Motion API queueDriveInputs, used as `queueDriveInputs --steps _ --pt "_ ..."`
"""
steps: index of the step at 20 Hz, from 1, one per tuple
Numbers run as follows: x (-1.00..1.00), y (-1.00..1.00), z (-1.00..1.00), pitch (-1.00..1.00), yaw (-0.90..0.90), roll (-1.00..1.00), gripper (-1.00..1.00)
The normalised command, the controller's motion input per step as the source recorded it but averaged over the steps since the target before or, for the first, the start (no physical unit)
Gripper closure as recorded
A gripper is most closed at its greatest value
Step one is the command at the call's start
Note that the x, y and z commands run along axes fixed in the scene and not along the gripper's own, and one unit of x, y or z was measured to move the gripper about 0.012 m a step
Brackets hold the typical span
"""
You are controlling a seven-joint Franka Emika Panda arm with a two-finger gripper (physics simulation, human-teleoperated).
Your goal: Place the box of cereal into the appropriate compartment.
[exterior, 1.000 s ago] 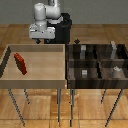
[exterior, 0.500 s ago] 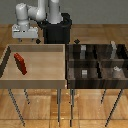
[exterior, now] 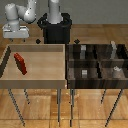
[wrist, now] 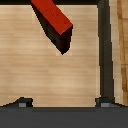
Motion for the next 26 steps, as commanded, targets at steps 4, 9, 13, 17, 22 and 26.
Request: queueDriveInputs --steps 4,9,13,17,22,26 --pt "0.00 0.00 0.00 0.00 0.47 0.00 -1.00" --pt "0.00 0.00 0.00 0.00 0.71 0.00 -1.00" --pt "0.00 0.00 0.00 0.00 0.00 0.00 -1.00" --pt "0.00 -0.50 0.00 0.00 0.00 0.00 -1.00" --pt "0.20 -0.20 0.00 0.00 0.00 0.00 -1.00" --pt "0.75 0.00 0.00 0.00 0.00 0.00 -1.00"
